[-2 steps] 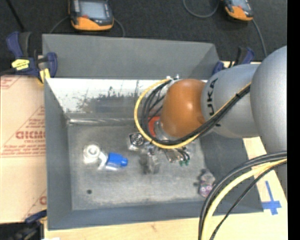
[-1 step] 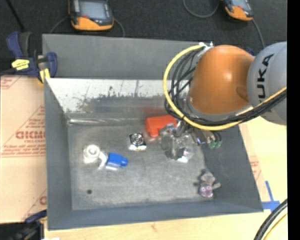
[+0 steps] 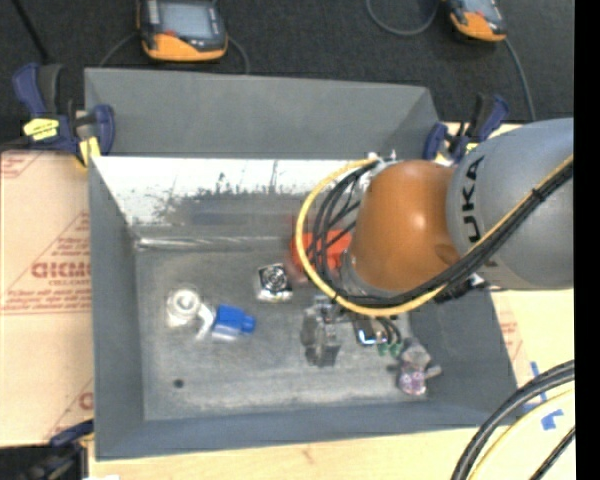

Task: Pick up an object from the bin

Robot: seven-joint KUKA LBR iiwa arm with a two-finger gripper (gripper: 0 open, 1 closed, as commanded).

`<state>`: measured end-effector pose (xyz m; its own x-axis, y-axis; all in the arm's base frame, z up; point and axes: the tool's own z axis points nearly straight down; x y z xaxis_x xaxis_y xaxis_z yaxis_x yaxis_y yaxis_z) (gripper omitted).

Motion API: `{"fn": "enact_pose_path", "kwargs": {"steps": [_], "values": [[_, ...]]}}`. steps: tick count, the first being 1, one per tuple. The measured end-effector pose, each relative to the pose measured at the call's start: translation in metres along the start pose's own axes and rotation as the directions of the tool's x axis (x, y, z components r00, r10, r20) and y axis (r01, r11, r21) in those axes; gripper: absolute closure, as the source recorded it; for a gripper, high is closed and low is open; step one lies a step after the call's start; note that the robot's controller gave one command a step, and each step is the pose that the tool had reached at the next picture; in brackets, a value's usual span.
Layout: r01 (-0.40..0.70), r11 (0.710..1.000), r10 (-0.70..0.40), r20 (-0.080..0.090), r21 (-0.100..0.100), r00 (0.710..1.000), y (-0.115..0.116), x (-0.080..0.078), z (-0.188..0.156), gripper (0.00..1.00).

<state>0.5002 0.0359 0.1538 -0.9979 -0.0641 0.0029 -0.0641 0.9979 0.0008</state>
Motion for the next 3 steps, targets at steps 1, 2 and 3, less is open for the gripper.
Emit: {"fn": "enact_pose_path", "kwargs": {"steps": [1,2,3], "values": [[0.676,0.736,-0.676,0.0,0.002,0.736,0.001,0.027,-0.002,1.0],[0.674,0.738,-0.674,0.0,0.002,0.738,0.002,0.026,-0.002,0.0],[0.773,0.634,-0.773,0.001,0.007,0.634,-0.126,0.033,0.005,0.0]]}}
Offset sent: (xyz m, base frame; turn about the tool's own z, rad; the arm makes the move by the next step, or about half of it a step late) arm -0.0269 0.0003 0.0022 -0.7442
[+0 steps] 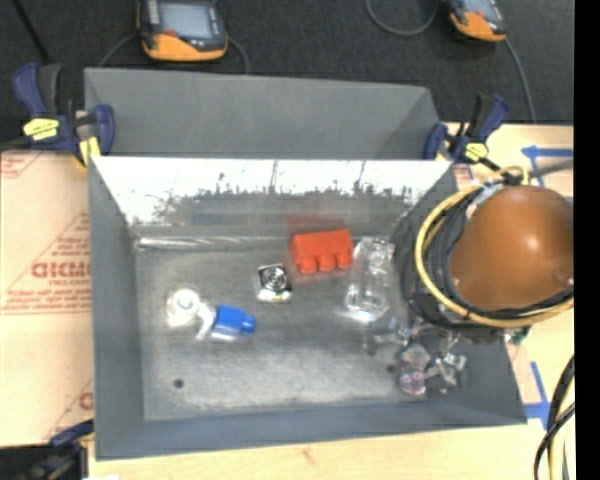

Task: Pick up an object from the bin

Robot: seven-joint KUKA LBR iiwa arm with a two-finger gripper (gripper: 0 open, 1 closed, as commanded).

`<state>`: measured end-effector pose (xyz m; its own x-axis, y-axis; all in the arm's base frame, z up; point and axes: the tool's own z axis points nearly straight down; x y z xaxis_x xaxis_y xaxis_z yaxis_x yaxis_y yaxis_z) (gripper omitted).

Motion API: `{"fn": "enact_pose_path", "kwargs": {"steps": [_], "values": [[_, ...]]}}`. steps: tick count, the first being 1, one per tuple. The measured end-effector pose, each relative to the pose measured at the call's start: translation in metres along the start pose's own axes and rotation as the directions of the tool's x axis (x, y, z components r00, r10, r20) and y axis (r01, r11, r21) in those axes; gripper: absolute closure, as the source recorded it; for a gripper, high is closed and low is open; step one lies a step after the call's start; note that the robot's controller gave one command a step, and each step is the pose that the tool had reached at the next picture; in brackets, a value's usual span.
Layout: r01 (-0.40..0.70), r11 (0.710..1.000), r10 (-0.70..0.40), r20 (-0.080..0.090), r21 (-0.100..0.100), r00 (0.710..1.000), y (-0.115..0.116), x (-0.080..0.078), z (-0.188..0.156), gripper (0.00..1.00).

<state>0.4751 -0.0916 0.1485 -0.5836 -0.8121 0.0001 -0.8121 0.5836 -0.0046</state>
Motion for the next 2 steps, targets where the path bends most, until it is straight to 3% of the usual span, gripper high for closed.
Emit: {"fn": "enact_pose_path", "kwargs": {"steps": [1,2], "values": [[0.102,0.995,-0.102,0.013,-0.012,0.995,-0.0425,0.029,0.0787,0.0],[0.102,0.995,-0.102,0.006,-0.004,0.995,-0.0448,0.032,0.0772,1.0]]}}
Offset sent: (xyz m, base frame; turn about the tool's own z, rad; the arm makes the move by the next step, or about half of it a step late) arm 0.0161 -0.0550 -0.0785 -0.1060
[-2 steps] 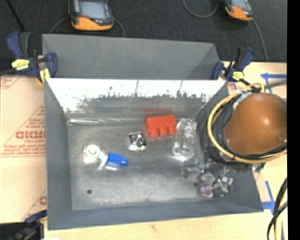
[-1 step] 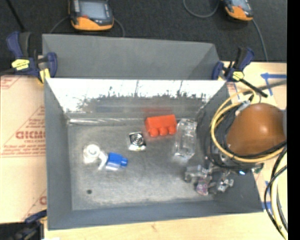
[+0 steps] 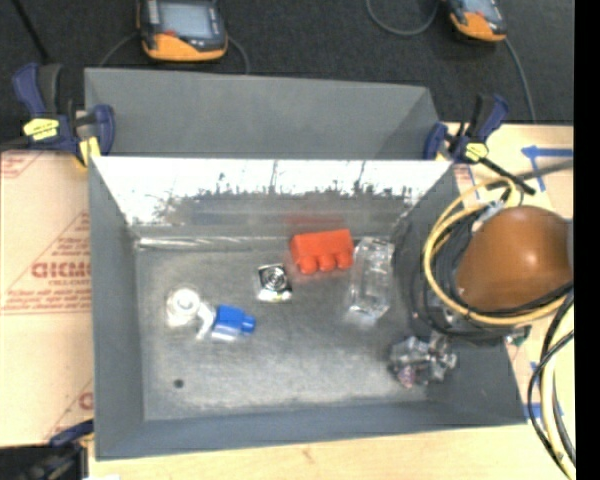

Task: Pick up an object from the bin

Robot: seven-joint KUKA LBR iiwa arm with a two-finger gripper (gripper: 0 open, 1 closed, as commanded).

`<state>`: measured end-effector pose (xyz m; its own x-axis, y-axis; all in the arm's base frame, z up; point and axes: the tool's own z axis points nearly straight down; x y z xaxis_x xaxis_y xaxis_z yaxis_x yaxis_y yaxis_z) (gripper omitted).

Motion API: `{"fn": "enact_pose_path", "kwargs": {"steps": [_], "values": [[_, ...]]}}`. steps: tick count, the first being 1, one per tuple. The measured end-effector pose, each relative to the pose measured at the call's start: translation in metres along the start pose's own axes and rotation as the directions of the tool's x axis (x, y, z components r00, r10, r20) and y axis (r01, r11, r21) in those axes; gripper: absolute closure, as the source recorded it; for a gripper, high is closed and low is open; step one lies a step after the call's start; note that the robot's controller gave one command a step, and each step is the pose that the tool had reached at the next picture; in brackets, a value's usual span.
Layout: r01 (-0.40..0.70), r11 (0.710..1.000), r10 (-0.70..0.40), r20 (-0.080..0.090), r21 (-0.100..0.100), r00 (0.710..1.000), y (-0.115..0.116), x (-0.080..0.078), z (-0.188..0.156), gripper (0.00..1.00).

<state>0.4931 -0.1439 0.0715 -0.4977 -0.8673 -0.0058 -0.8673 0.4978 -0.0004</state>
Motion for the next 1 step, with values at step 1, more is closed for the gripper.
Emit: {"fn": "enact_pose_path", "kwargs": {"steps": [1], "values": [[0.011,1.0,-0.011,-0.003,0.01,1.0,-0.01,-0.0039,-0.1302,1.0]]}}
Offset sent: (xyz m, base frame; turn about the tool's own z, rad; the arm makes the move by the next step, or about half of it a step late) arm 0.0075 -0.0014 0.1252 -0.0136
